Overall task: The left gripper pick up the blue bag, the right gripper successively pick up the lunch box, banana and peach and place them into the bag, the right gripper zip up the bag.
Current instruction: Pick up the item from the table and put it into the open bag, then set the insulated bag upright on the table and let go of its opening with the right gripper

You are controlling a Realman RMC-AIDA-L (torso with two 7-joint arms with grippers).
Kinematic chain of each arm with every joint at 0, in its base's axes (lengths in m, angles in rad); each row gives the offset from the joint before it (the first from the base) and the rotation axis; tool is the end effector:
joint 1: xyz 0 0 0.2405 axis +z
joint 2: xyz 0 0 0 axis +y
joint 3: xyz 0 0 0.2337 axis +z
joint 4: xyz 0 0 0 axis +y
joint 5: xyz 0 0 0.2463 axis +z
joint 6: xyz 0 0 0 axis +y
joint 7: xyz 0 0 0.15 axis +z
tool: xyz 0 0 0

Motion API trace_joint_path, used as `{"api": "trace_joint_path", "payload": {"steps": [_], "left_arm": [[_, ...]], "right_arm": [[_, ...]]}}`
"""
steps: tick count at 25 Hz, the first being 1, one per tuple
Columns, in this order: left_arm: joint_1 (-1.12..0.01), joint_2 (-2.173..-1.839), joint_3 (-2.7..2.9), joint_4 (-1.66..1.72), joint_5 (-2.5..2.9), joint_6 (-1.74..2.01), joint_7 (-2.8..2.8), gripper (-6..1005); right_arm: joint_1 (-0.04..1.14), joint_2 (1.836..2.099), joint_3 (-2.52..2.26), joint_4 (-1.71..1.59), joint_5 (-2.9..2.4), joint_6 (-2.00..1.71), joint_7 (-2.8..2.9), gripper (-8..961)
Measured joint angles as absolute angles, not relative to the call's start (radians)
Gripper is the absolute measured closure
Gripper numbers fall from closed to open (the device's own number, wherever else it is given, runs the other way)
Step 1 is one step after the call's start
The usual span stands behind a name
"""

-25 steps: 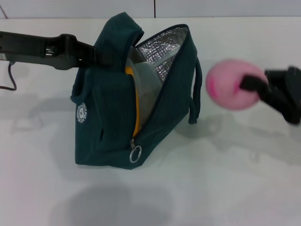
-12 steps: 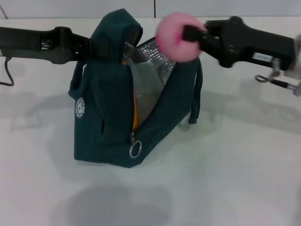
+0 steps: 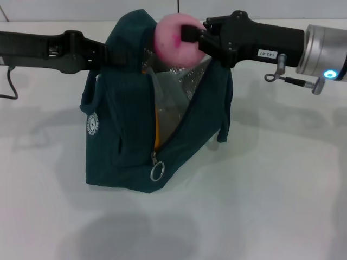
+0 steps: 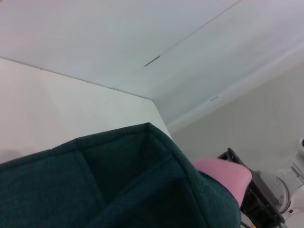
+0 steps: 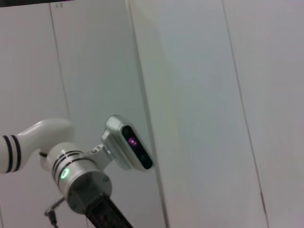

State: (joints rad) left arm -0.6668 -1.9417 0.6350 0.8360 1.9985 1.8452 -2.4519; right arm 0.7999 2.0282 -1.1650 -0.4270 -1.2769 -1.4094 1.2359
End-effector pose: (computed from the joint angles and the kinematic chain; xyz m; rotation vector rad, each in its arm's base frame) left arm -0.2016 0.3781 0.1014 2.5010 1.6160 0.7531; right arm 0.1275 0.4107 -0.0269 -2.6955 0.2951 1.1593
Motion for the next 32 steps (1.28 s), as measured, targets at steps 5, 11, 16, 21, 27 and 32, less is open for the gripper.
{"api": "trace_joint_path", "payload": {"steps": [5, 11, 16, 21, 27, 32], "left_arm": [[-0.666, -1.941, 0.635, 0.836, 1.999, 1.845, -2.450, 963], [-0.668, -1.939, 0.635, 0.836, 1.999, 1.845, -2.450, 963], [-0.666, -1.938, 0.635, 0.836, 2.000, 1.845, -2.449, 963], [-0.665, -1.938, 0.635, 0.836, 2.002, 1.845, -2.448, 963], [-0.661, -1.936, 0.635, 0.836, 2.003, 1.844, -2.447, 963], [-0.660, -1.937, 0.635, 0.836, 2.003, 1.844, -2.445, 963]], "right_arm": [[0.808, 2.026, -1.195, -0.434, -1.275, -1.371, 1.276, 811], [0.810, 2.026, -1.208, -0.438, -1.275, -1.347, 1.300, 780], [0.801, 2.025, -1.204, -0.439, -1.264, -1.347, 1.308, 687], [0.775, 2.023, -1.203, -0.443, -1.226, -1.355, 1.314, 455], [0.679, 2.019, -1.199, -0.504, -1.145, -1.391, 1.351, 210], [0.541, 2.013, -1.196, -0.563, -1.072, -1.409, 1.525, 168]]}}
